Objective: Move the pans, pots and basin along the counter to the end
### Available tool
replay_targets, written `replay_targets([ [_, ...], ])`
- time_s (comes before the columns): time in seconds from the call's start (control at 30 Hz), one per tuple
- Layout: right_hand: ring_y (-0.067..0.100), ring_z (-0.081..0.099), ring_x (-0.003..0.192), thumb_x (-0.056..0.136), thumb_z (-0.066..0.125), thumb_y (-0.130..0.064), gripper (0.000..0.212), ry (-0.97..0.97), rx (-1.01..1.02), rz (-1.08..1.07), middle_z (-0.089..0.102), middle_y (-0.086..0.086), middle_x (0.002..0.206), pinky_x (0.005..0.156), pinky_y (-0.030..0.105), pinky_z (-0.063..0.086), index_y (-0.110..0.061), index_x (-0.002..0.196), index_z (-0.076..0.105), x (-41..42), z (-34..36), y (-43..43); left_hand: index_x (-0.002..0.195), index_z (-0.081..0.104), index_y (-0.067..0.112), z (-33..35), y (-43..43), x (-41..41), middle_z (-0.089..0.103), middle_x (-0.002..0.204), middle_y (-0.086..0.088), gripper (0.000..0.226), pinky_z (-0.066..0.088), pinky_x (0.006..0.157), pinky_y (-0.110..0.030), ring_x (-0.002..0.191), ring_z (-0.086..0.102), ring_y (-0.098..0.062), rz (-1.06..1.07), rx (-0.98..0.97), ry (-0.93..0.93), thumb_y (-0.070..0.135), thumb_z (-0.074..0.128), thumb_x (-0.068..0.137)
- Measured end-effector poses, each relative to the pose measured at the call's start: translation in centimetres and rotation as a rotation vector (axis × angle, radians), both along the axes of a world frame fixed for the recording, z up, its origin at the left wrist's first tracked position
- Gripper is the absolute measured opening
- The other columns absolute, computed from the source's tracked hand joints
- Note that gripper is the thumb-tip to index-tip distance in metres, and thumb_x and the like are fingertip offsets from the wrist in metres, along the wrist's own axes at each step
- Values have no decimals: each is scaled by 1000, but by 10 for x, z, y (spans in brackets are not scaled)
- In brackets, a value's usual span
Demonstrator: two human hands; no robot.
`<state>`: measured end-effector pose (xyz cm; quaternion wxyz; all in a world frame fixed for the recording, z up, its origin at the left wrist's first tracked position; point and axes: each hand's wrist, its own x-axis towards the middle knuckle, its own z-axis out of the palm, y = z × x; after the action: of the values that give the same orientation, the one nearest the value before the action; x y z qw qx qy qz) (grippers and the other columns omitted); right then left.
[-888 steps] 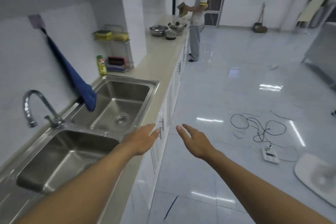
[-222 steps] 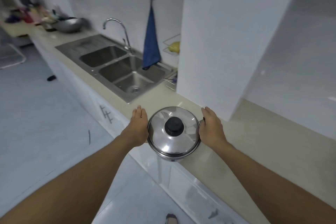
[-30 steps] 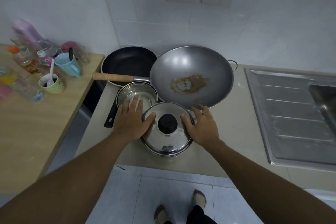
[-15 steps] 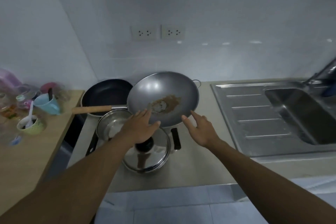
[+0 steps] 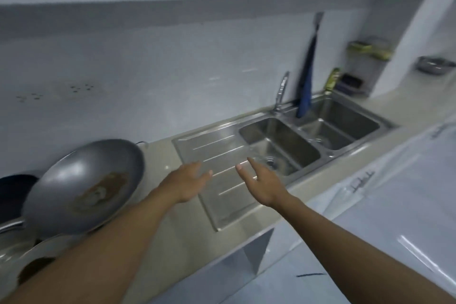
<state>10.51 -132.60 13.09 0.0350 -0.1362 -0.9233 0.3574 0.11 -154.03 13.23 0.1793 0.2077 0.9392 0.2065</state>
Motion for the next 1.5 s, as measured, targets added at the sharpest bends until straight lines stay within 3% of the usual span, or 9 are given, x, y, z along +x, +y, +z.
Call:
replay_targets([
  [0.13,26,41,140,92,33,-75,78,5,-32,-53,48,3,151,116,50,30,-22,149,43,30,-1,84,148,39,25,4,102,12,36,158,-6,72,28,115,-37,143,36,-26,-52,-30,62,70,36,92],
  [0.23,25,48,134,91,35,-75,74,50,-75,-116,54,2,145,111,44,38,-23,143,48,51,-2,139,150,36,32,6,166,21,34,159,-1,69,29,116,-39,144,35,-24,-135,-11,87,70,34,92],
  [0.4,27,36,143,83,28,-86,94,-9,-100,-293,42,6,155,117,50,30,-25,155,31,76,-8,218,140,46,27,9,257,25,47,147,-2,61,35,110,-47,137,42,-27,-281,-12,100,64,35,93],
  [0.6,28,28,148,84,27,-85,92,12,-93,-457,38,1,158,119,55,23,-26,154,32,82,-12,299,155,25,32,4,363,9,18,165,5,72,13,121,-43,152,12,-18,-389,-28,69,69,30,94],
  [0.83,31,6,154,82,21,-87,96,-55,-55,-607,18,1,166,121,55,5,-29,158,23,79,-8,379,157,20,32,10,481,-18,12,166,4,72,5,121,-49,152,7,-19,-587,-67,101,68,25,95],
  [1.13,27,10,153,76,22,-92,102,-29,-132,-813,25,0,164,122,54,15,-30,157,24,82,-2,472,157,16,36,11,605,-32,9,166,9,72,8,120,-47,153,5,-17,-755,-82,120,71,21,94],
  [1.5,24,33,145,68,24,-99,108,18,-182,-913,33,4,160,114,45,28,-35,156,24,104,-7,641,156,21,31,-5,794,-13,14,165,4,72,10,121,-49,153,7,-20,-843,-37,142,68,23,95],
])
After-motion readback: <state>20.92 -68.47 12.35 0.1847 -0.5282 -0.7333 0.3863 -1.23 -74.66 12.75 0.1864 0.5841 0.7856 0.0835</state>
